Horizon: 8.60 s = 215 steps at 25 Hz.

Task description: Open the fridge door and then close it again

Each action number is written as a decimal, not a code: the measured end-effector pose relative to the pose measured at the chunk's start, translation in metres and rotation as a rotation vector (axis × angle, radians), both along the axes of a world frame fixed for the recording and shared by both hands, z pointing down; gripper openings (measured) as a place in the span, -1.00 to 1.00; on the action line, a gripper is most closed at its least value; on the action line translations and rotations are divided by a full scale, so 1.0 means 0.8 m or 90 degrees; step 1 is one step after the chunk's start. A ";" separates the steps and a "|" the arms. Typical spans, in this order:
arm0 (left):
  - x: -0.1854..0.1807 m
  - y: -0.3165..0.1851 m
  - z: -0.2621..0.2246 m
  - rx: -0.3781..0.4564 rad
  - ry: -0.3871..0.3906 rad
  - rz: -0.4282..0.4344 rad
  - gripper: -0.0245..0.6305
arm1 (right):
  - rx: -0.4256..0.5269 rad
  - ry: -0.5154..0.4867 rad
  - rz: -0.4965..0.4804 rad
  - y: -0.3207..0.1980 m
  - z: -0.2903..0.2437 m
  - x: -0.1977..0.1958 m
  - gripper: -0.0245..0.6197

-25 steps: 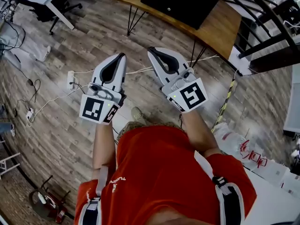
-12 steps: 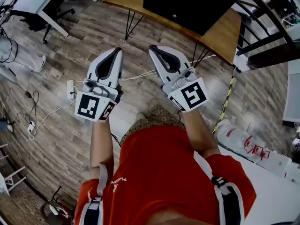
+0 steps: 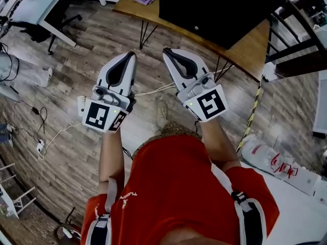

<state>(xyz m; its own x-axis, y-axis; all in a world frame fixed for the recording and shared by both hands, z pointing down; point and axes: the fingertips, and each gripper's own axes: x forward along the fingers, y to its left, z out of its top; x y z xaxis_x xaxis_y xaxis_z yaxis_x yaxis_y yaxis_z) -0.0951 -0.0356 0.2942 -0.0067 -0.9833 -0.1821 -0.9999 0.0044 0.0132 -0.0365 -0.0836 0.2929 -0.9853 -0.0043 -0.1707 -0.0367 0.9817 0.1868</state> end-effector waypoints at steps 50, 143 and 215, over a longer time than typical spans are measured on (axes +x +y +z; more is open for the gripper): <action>-0.234 -0.334 0.014 -0.032 -0.037 0.332 -0.90 | -0.007 0.018 0.305 -0.220 0.013 -0.226 -0.84; 0.022 -0.099 0.045 -0.062 -0.049 0.475 -0.56 | -0.068 0.112 0.458 -0.030 0.078 -0.029 -0.18; 0.119 -0.009 0.034 -0.033 -0.016 0.433 -0.90 | -0.046 0.042 0.568 0.011 0.070 0.298 -0.41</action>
